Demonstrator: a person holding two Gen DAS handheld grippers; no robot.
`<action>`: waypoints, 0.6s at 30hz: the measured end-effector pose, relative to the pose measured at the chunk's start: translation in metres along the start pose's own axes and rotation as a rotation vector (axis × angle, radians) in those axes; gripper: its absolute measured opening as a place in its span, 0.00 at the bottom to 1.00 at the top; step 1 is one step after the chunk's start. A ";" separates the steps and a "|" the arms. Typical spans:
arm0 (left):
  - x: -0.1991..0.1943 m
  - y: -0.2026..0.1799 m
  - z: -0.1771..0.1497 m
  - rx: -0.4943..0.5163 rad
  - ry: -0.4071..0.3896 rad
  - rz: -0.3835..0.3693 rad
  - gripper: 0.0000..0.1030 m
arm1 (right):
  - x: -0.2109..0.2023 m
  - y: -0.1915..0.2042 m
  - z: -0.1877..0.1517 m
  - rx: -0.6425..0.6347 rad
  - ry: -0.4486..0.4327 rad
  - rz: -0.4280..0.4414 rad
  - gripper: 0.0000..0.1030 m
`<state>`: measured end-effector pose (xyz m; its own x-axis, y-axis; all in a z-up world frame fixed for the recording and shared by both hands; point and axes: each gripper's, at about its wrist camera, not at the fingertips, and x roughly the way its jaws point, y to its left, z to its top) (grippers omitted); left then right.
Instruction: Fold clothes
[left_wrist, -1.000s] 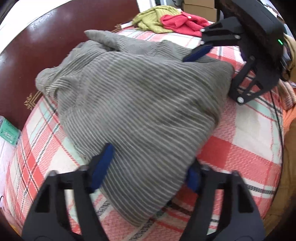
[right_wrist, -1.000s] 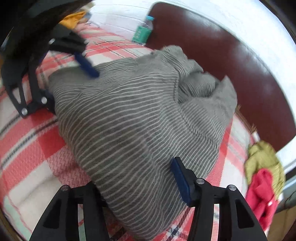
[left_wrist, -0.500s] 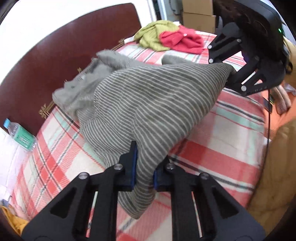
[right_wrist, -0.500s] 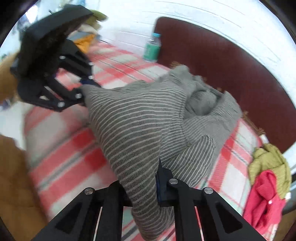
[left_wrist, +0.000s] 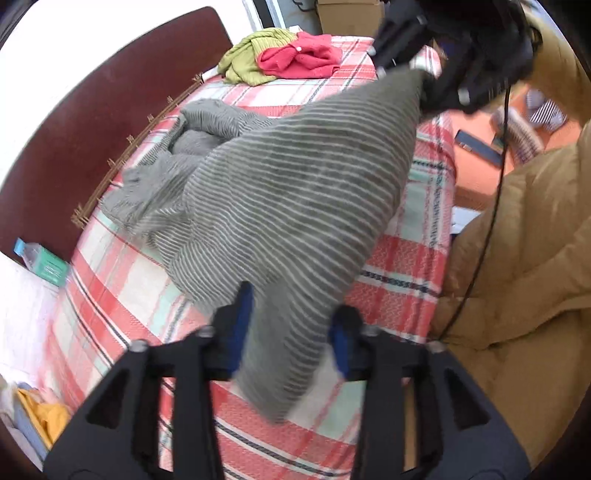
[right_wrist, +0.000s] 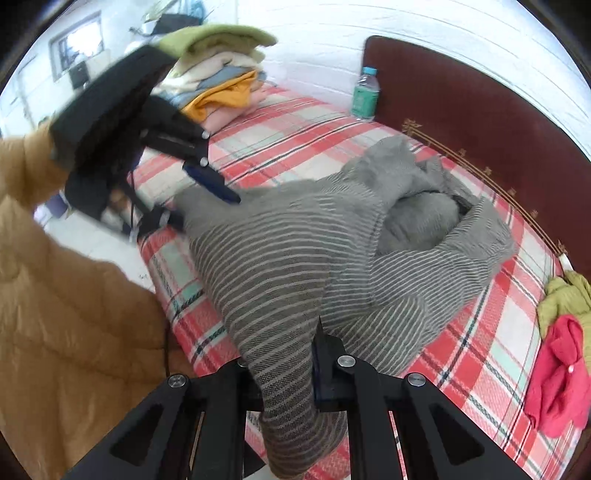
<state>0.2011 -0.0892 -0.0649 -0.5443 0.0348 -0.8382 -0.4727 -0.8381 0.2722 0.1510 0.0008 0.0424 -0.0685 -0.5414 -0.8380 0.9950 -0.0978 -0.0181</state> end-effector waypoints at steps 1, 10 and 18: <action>0.003 -0.002 0.001 0.020 0.005 0.010 0.48 | -0.001 -0.001 0.002 0.000 0.001 -0.004 0.10; 0.006 0.036 0.030 0.054 0.033 0.048 0.18 | -0.010 -0.025 0.028 -0.001 -0.005 -0.044 0.11; 0.006 0.105 0.070 0.006 0.052 0.095 0.18 | -0.018 -0.070 0.066 0.007 -0.013 -0.062 0.12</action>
<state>0.0997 -0.1386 -0.0081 -0.5500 -0.0735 -0.8319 -0.4248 -0.8330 0.3545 0.0782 -0.0379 0.0950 -0.1313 -0.5446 -0.8284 0.9883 -0.1375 -0.0662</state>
